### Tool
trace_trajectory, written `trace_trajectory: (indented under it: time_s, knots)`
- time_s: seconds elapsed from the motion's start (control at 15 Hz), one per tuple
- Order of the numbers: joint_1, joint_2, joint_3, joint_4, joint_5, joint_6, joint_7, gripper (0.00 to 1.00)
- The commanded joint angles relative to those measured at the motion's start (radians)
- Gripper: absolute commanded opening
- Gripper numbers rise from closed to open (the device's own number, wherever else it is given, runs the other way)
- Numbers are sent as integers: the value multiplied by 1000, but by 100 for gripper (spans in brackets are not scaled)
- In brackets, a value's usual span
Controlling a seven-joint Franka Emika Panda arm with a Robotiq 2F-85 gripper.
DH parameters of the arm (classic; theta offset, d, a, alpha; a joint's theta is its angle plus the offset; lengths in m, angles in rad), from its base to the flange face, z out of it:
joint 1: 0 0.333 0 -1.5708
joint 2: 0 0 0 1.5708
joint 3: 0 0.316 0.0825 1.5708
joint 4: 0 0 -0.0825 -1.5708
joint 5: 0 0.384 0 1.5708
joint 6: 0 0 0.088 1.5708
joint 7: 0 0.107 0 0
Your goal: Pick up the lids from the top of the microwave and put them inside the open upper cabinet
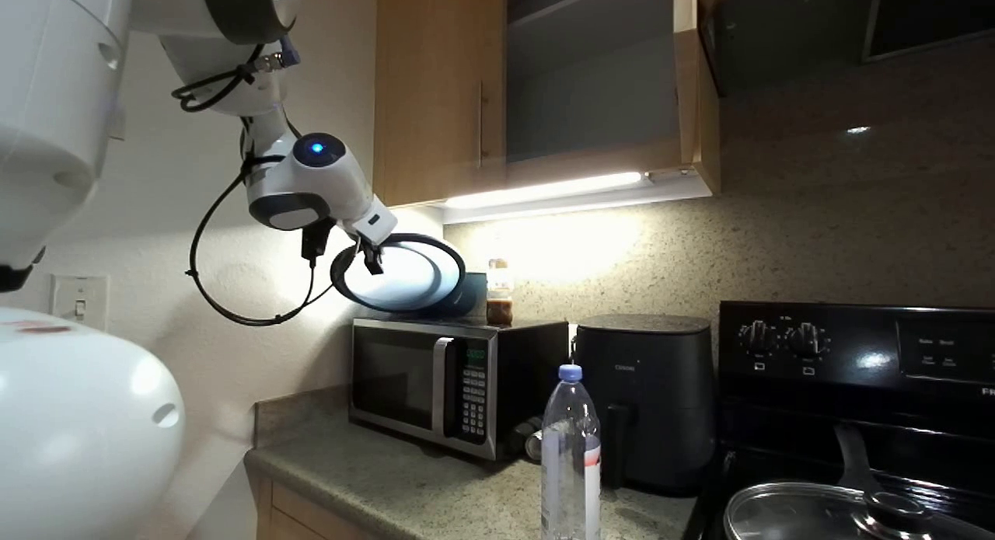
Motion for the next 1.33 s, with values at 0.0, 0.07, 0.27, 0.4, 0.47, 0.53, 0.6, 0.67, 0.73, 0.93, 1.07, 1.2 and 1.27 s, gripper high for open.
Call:
trace_trajectory:
  time_s: [0.0,0.07,0.27,0.4,0.47,0.53,0.6,0.67,0.73,0.93,1.07,1.2,1.27]
  knots:
    - [87,-115,-14,-92,-23,137,24,3]
    - [66,-180,-40,-127,-18,79,8,1]
    - [77,-272,-41,-192,-17,88,8,2]
    - [-8,-321,34,-226,-3,83,-5,2]
    - [53,-247,-23,-173,-34,82,29,3]
    - [26,-271,3,-183,-6,81,1,3]
    - [16,-288,12,-199,-6,79,1,3]
    - [13,-297,16,-209,-6,79,1,3]
    - [12,-299,17,-214,-6,79,1,3]
    - [-110,-365,101,-268,8,74,-5,2]
    - [-275,-460,201,-317,17,77,21,2]
    - [-430,-548,309,-360,52,77,50,2]
    - [-512,-598,365,-380,75,77,67,2]
